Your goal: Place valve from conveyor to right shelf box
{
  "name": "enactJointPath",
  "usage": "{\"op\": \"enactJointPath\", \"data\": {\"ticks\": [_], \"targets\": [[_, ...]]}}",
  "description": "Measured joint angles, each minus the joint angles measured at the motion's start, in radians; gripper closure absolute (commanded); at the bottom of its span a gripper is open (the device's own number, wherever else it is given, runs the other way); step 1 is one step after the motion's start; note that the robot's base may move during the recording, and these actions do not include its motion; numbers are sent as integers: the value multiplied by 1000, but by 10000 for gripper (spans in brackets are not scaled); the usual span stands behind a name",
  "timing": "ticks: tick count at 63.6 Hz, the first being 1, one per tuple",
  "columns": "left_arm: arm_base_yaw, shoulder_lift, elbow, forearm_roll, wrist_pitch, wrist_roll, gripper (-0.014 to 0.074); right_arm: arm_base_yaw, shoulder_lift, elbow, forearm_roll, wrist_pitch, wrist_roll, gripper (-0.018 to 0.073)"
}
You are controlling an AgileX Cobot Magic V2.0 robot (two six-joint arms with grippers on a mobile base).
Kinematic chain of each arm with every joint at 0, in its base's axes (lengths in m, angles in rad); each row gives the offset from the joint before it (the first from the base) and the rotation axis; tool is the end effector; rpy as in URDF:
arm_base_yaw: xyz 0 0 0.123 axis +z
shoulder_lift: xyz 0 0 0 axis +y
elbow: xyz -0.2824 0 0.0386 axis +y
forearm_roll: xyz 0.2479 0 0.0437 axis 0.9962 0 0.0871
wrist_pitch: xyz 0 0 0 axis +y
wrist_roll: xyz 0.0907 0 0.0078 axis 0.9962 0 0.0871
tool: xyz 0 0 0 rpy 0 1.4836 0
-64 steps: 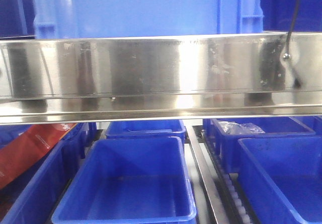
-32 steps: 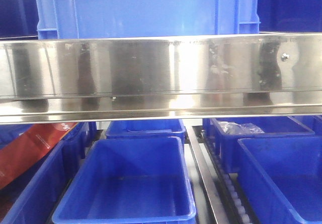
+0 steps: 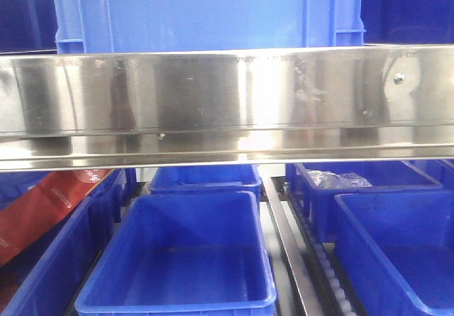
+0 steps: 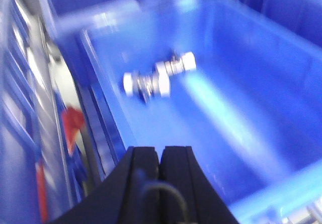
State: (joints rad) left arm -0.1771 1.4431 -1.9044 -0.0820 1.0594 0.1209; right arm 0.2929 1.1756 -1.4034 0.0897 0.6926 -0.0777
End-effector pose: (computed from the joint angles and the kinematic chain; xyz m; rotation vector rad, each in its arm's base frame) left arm 0.2785 -0.0565 0.5131 0.3108 2.0582 -0.1332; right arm 0.2312 0.0752 0.4636 -0.3309 1.9254 0.2437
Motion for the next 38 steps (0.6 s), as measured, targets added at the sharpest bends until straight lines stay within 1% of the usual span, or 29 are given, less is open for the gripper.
{"op": "enactJointPath", "data": {"ticks": [7,23,34,38], "targets": [[0,-117,203,7,-134,-16,707,0,-95,187,0,-103,0,722],[0,-442,716,7,-477,-19,707,0,-304,522,0,-284,0,722],[0,-674,1002,7,-632,-20,707,0,-445,699,0,-366,0,722],[0,-754,1081,7,-676,-20,707,0,-495,746,0,-384,0,722]]}}
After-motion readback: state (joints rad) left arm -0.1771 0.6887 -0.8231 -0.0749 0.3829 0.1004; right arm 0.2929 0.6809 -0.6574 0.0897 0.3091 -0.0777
